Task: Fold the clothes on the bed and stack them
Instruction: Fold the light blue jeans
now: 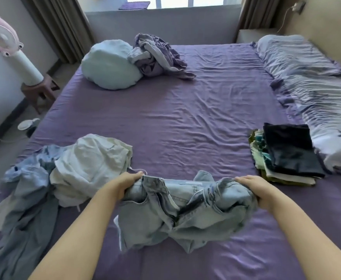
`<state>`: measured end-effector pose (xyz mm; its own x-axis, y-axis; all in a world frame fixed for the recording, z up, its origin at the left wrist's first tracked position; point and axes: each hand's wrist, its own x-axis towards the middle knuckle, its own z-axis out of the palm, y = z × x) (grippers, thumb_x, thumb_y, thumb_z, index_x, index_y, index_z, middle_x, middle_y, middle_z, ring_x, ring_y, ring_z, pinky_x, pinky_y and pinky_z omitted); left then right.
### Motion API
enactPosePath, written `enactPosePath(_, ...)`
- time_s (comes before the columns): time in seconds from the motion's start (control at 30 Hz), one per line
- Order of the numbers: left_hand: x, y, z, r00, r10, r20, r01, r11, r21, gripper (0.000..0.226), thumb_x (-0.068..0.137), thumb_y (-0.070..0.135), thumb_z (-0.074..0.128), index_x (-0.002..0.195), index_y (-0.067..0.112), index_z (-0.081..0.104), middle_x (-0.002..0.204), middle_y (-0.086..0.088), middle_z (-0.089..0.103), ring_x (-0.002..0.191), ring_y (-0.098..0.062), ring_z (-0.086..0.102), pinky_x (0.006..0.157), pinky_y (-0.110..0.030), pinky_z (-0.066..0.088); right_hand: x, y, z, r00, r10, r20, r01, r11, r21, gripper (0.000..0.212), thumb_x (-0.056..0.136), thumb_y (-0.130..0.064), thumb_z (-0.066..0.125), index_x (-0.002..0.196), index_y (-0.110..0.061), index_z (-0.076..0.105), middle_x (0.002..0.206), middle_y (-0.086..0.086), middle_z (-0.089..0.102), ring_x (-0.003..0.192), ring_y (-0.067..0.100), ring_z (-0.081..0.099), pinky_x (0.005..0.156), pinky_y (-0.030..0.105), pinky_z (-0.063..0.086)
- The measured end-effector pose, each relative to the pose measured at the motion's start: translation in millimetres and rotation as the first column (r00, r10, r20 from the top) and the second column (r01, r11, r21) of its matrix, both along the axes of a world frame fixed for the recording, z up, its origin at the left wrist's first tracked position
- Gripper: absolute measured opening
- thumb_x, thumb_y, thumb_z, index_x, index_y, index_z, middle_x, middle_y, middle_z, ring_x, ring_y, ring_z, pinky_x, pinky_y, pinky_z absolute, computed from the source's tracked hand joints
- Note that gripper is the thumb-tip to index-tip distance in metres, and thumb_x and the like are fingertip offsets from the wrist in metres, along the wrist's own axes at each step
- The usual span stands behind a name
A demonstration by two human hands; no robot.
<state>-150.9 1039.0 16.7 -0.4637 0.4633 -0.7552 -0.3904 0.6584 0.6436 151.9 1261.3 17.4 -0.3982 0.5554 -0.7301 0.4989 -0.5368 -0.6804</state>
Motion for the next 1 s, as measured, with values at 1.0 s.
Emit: enactPosePath(1.0, -30.1, 156.8, -229.7, 0.103, -0.855, -0.508, 0.728, 0.413, -0.547, 0.019, 0.092, 0.037, 0.057, 0.108, 0.029, 0.066, 0.114, 0.001, 0.059, 0.113, -0.026, 0.043, 0.087, -0.035, 0.036, -117.5, -31.8, -172.1, 0.836, 0.105, 0.539, -0.508, 0.521, 0.686, 0.047, 0.079, 0.000, 0.070, 0.124, 0.001, 0.057, 0.133, 0.019, 0.052, 0.124, 0.038, 0.049, 0.103, 0.047, 0.039)
